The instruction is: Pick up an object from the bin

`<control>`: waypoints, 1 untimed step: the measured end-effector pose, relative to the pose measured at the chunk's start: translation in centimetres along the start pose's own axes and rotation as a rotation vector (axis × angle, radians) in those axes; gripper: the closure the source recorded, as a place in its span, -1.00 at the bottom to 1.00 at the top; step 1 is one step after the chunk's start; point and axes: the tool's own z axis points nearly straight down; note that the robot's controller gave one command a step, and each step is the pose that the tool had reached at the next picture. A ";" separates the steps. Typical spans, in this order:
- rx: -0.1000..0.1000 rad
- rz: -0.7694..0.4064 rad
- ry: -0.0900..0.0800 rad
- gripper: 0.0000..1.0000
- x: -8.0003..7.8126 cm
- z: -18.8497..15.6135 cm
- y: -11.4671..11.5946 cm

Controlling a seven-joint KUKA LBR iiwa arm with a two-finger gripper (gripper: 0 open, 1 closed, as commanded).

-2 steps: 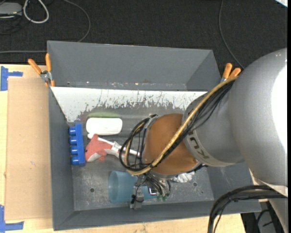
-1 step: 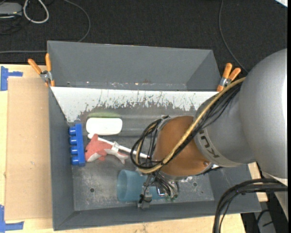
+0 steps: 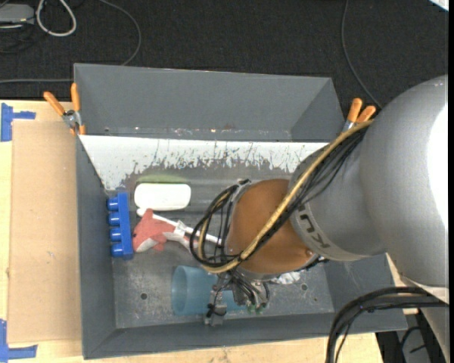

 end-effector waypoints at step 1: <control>0.001 -0.006 -0.003 1.00 0.0 0.1 -0.5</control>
Offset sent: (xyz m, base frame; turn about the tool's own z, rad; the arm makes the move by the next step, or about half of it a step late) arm 0.0324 0.0340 0.1385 0.0853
